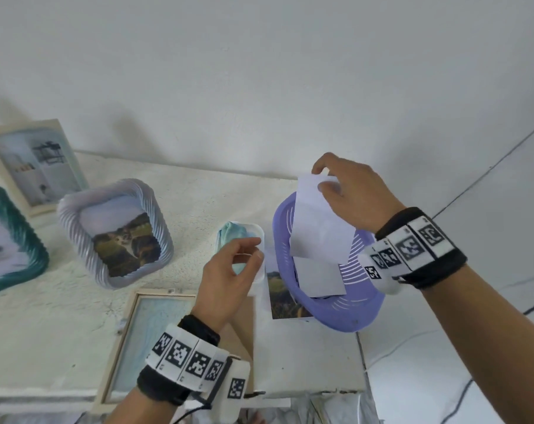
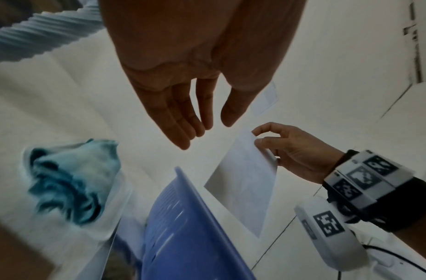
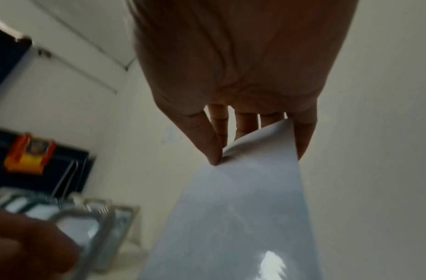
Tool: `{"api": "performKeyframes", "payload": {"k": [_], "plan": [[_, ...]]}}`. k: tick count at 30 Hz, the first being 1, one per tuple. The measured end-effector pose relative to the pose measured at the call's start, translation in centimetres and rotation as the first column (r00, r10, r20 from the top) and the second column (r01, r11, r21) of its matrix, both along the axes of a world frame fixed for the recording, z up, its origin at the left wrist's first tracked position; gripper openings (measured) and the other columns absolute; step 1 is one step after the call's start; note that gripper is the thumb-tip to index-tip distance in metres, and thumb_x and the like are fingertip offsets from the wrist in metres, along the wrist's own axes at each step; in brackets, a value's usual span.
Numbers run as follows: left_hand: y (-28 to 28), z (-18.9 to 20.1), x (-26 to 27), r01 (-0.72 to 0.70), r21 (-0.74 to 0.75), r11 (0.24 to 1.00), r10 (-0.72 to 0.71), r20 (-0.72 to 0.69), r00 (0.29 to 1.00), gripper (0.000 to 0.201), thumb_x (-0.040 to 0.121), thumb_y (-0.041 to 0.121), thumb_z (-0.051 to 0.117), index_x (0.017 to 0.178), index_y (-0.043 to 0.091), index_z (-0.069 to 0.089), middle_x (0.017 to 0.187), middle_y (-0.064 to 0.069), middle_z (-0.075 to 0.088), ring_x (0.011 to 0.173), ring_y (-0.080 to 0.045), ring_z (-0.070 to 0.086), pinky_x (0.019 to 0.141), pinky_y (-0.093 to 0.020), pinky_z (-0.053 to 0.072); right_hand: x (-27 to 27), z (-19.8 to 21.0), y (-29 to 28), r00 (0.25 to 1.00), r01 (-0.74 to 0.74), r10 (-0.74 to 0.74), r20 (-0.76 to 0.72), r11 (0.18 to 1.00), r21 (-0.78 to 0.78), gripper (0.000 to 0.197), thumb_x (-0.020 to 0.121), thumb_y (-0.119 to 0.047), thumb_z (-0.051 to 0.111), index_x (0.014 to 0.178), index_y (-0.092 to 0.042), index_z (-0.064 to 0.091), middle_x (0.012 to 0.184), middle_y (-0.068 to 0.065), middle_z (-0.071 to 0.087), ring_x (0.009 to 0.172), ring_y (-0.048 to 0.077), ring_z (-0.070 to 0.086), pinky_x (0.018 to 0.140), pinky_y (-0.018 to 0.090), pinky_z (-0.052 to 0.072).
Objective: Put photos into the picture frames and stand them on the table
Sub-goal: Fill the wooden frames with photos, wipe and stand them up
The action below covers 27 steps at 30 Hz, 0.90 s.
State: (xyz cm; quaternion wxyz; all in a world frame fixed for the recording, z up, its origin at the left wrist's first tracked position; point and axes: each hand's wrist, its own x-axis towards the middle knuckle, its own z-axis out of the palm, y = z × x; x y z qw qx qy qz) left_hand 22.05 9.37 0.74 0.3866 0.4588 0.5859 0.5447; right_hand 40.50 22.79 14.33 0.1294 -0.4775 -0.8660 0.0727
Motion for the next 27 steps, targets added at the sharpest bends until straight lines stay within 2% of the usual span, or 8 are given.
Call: {"api": "performKeyframes", "payload": {"k": [4,8,11,13,15,18,23,27], "plan": [[-1.6,2.7,-2.2,0.07,0.067,0.995,-0.073,0.037,0.997,0.027,0.091,0.034,0.065,0.116,0.026,0.067,0.099,0.01,0.071,0.096,-0.009,0.066,0.08,-0.039,0.059,-2.7,0.9,-5.1,0.965,-0.093,0.079,-0.252,0.995,-0.042,0.018,0.091,-0.016,0.057,0.109,-0.022,0.055,0.071,-0.011,0.051,0.069,0.003,0.051,0.063,0.016,0.037],[-3.7,3.0,-5.6,0.123,0.06,0.991,-0.127,0.06,0.99,0.021,0.091,0.03,0.065,0.11,0.022,0.069,0.094,0.001,0.074,0.086,-0.026,0.07,0.072,-0.041,0.059,-6.3,-1.9,-8.8,0.915,-0.128,0.093,-0.392,0.99,-0.065,0.02,0.093,-0.016,0.059,0.112,-0.019,0.058,0.08,-0.004,0.059,0.079,0.009,0.056,0.074,0.023,0.045],[-5.6,1.5,-8.5,0.086,0.003,0.996,-0.085,0.144,0.986,0.014,0.095,0.013,0.063,0.108,0.014,0.068,0.089,0.0,0.074,0.083,-0.02,0.071,0.064,-0.033,0.057,-8.4,-5.5,-11.1,0.829,0.017,-0.088,-0.552,0.991,-0.132,0.03,0.094,-0.024,0.06,0.123,-0.021,0.053,0.103,-0.004,0.059,0.092,0.006,0.058,0.077,0.018,0.048],[-6.8,0.6,-10.4,0.052,-0.05,0.997,-0.042,0.191,0.981,0.015,0.094,0.008,0.061,0.106,0.013,0.067,0.084,0.001,0.074,0.078,-0.015,0.069,0.061,-0.034,0.058,-9.7,-7.9,-13.0,0.75,0.064,-0.278,-0.601,0.934,-0.352,0.029,0.094,-0.024,0.06,0.122,-0.022,0.053,0.101,-0.005,0.062,0.088,0.007,0.061,0.072,0.019,0.053],[-7.9,-0.5,-12.1,0.037,-0.095,0.995,-0.015,0.216,0.976,0.015,0.093,0.005,0.061,0.105,0.013,0.067,0.083,0.0,0.074,0.076,-0.013,0.069,0.058,-0.028,0.056,-11.2,-10.1,-15.1,0.668,-0.03,-0.428,-0.608,0.802,-0.597,0.019,0.095,-0.016,0.058,0.114,-0.018,0.056,0.099,-0.001,0.068,0.089,0.014,0.067,0.077,0.033,0.058],[-9.3,-2.5,-14.4,0.056,-0.17,0.984,-0.026,0.175,0.984,0.014,0.093,0.007,0.062,0.103,0.015,0.069,0.089,-0.007,0.075,0.081,-0.02,0.071,0.061,-0.031,0.057,-12.7,-13.0,-17.7,0.594,-0.11,-0.5,-0.63,0.725,-0.68,0.016,0.095,-0.004,0.054,0.107,-0.013,0.06,0.098,0.001,0.073,0.091,0.016,0.069,0.082,0.039,0.057],[-11.6,-6.2,-18.7,-0.071,-0.154,0.986,0.031,-0.247,0.969,0.012,0.09,0.019,0.069,0.1,0.027,0.069,0.094,0.015,0.071,0.09,0.0,0.064,0.076,-0.02,0.052,-14.0,-15.4,-20.2,0.677,-0.063,-0.496,-0.544,0.697,-0.714,0.017,0.096,-0.004,0.051,0.103,-0.017,0.059,0.096,0.013,0.07,0.09,0.026,0.067,0.074,0.031,0.055],[-12.4,-8.5,-20.8,0.034,-0.058,0.998,-0.057,-0.462,0.885,0.035,0.086,0.048,0.059,0.117,0.032,0.062,0.118,0.02,0.06,0.111,0.005,0.052,0.097,-0.016,0.039,-14.5,-17.3,-21.2,0.799,0.104,-0.459,-0.389,0.743,-0.661,0.017,0.085,-0.038,0.056,0.092,-0.023,0.057,0.084,0.02,0.063,0.082,0.039,0.06,0.075,0.053,0.051]]}}
